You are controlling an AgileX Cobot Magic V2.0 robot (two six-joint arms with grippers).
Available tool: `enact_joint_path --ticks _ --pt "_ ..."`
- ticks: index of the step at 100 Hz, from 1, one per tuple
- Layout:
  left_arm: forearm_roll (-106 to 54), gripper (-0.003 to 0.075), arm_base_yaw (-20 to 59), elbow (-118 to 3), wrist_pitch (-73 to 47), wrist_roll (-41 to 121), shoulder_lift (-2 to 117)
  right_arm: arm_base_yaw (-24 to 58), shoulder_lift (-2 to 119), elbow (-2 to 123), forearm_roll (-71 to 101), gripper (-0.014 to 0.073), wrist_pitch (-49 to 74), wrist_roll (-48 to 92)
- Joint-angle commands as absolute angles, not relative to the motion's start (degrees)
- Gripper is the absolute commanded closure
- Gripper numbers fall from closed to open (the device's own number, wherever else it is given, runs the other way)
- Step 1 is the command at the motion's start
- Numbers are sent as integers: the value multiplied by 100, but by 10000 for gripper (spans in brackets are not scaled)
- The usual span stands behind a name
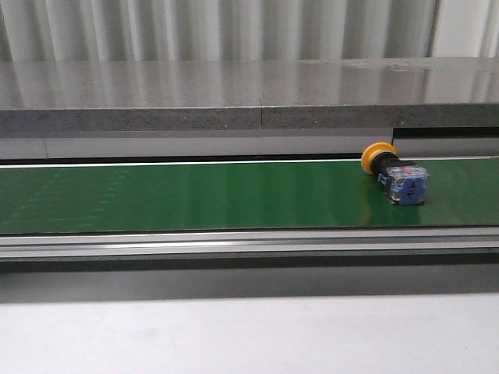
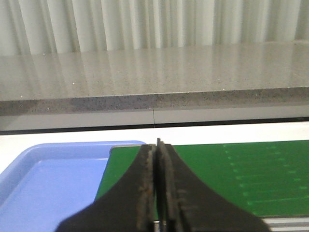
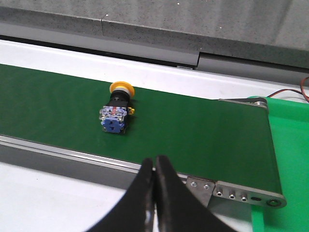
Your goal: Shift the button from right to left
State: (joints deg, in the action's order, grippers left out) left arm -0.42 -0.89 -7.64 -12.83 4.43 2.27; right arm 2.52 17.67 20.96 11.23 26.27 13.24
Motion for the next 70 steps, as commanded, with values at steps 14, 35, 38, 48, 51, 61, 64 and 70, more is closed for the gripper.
enact_joint_path --ticks 14,35,38,48,51,61,64,70 --pt "-84 740 -111 -1700 -1765 399 1308 252 1791 2234 1167 660 2180 1372" --pt "-84 565 -111 -2240 -2143 399 2282 252 1791 2234 1167 660 2180 1372" --pt "-84 496 -111 -2292 -2143 399 2382 252 1791 2234 1167 660 2180 1372" --pt "-84 260 -111 -2408 -2104 399 2643 252 1791 2234 1167 660 2180 1372" --pt "-84 209 -111 -2408 -2023 399 2682 252 1791 2234 1167 660 2180 1372" --pt "-84 176 -111 -2396 -1880 399 2757 252 1791 2234 1167 660 2180 1372" --pt "-84 176 -111 -2367 -1823 399 2757 252 1791 2234 1167 660 2180 1372" --pt "-133 176 -111 -2366 -1743 399 2769 252 1791 2234 1167 660 2180 1372"
